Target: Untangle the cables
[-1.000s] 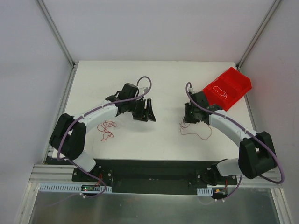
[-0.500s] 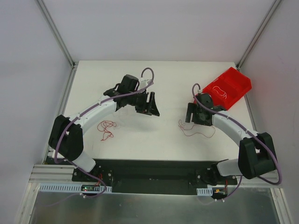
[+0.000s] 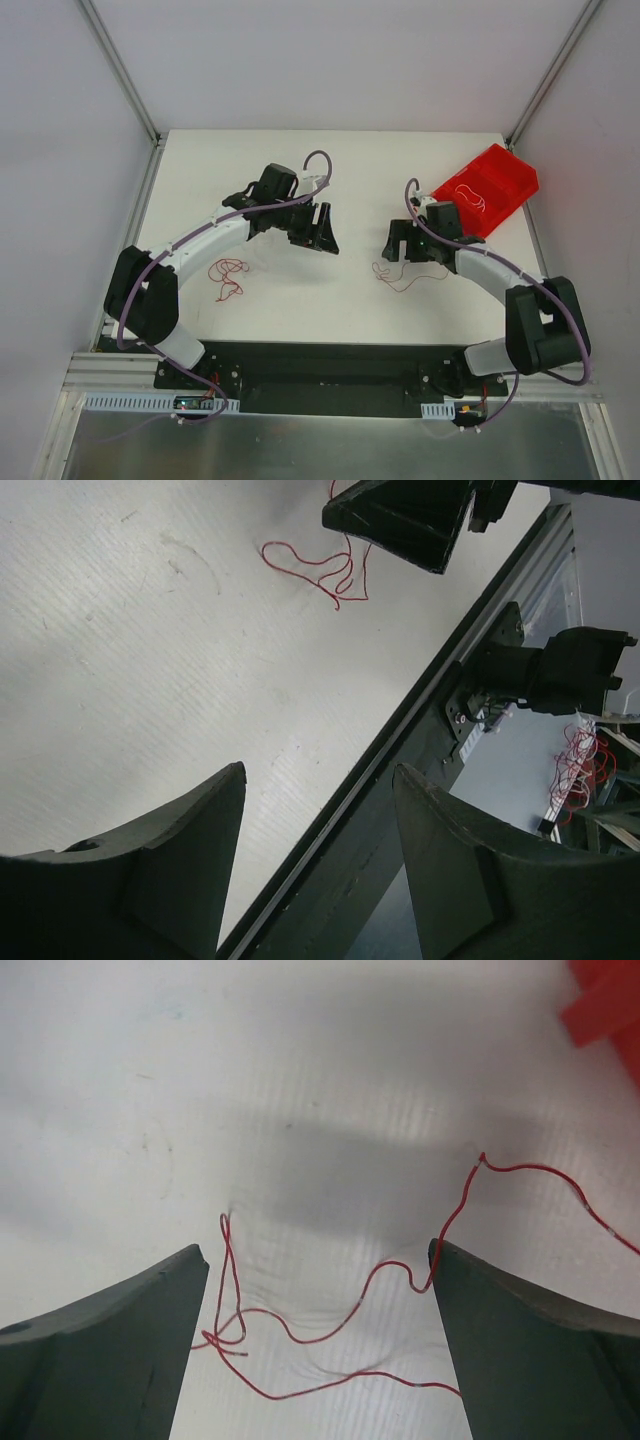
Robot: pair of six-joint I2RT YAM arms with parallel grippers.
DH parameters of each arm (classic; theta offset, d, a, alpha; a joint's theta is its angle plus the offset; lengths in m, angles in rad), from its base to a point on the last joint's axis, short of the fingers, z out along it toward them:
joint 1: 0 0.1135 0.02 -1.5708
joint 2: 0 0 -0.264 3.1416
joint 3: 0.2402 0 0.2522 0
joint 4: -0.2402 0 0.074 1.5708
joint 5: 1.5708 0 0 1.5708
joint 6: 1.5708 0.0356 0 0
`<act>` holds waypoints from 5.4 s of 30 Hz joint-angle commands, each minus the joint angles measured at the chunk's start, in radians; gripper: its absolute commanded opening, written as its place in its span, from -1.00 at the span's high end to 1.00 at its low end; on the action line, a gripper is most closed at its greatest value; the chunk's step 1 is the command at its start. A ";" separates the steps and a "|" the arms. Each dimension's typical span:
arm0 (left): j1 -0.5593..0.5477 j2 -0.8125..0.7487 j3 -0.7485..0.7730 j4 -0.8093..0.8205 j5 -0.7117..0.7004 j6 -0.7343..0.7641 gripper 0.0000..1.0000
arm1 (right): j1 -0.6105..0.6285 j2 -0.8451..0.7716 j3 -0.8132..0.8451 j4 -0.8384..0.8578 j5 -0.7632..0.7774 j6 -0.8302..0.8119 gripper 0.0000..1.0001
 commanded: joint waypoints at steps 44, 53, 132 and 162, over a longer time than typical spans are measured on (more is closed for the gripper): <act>0.002 -0.049 -0.012 0.005 0.064 0.022 -0.15 | 0.243 0.167 0.228 -0.195 0.375 -0.003 -0.32; 0.008 -0.052 -0.012 0.005 0.065 0.025 -0.15 | 0.235 0.028 0.236 -0.385 0.136 0.000 -0.78; 0.065 0.017 -0.028 0.042 0.141 -0.001 -0.18 | -0.495 0.725 1.501 -0.343 0.295 -0.171 1.00; 0.085 -0.034 -0.033 0.042 0.101 0.020 -0.46 | -0.594 0.928 1.403 -0.354 0.217 0.351 1.00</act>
